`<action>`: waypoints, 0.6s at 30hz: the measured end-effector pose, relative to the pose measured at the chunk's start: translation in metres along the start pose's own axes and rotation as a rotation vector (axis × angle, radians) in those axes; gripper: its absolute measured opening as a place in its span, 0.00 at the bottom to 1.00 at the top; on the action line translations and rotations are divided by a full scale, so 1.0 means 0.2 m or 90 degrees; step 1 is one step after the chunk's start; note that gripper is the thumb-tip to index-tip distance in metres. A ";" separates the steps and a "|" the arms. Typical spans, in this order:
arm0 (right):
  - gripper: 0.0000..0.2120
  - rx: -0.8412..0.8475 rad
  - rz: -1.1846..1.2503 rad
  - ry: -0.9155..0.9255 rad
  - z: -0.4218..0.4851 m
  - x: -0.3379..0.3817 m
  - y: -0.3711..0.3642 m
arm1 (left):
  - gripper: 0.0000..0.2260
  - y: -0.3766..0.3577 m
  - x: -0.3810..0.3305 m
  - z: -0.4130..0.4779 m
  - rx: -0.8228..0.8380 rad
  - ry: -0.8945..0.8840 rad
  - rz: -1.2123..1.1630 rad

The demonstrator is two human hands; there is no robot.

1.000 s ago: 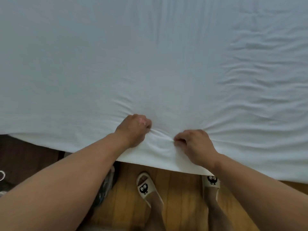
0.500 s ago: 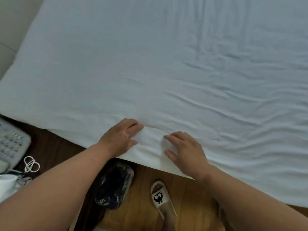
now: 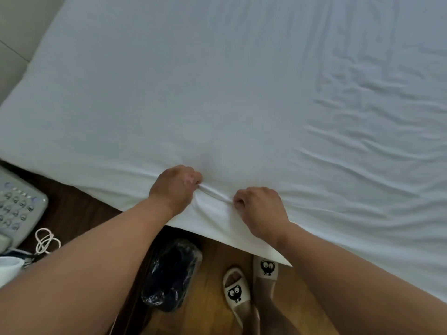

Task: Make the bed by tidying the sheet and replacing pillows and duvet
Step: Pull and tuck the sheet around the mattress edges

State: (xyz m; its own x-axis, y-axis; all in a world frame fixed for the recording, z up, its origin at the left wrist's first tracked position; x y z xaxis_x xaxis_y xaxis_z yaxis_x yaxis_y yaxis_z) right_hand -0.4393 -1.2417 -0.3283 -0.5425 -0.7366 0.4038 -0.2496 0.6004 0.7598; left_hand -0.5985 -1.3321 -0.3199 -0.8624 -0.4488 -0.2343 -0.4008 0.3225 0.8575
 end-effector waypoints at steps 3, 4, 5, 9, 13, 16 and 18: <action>0.09 0.078 0.013 0.046 -0.05 0.04 -0.05 | 0.06 -0.02 0.02 -0.03 0.114 0.006 -0.016; 0.09 0.097 0.011 0.053 -0.08 0.07 -0.07 | 0.06 -0.03 0.02 -0.05 0.138 -0.001 -0.010; 0.08 0.111 0.006 0.056 -0.11 0.09 -0.08 | 0.06 -0.04 0.02 -0.08 0.152 -0.010 0.000; 0.08 0.111 -0.001 0.038 -0.11 0.09 -0.07 | 0.06 -0.03 0.00 -0.09 0.204 -0.015 0.002; 0.09 0.108 0.058 0.027 -0.13 0.11 0.01 | 0.14 0.04 0.18 -0.19 0.236 -0.001 -0.009; 0.16 0.082 0.094 0.086 -0.06 0.29 0.06 | 0.22 0.16 0.48 -0.29 0.190 0.079 0.037; 0.19 0.055 0.083 0.143 0.06 0.46 0.06 | 0.24 0.22 0.69 -0.31 0.172 0.151 0.047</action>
State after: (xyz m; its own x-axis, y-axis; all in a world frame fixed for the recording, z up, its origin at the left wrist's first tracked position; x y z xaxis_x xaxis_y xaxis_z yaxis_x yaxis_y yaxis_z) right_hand -0.5021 -1.2982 -0.2875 -0.3853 -0.6964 0.6055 -0.2619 0.7117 0.6519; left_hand -0.7161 -1.4322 -0.2852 -0.8091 -0.5865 -0.0358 -0.4342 0.5558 0.7089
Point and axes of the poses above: each hand's wrist, its own z-axis towards the middle knuckle, its own y-axis out of the back of the hand, x = y × z, the point moved 9 cm from there along z, towards the middle knuckle, and after that the axes turned 12 degrees about x, right-handed, at the moved point
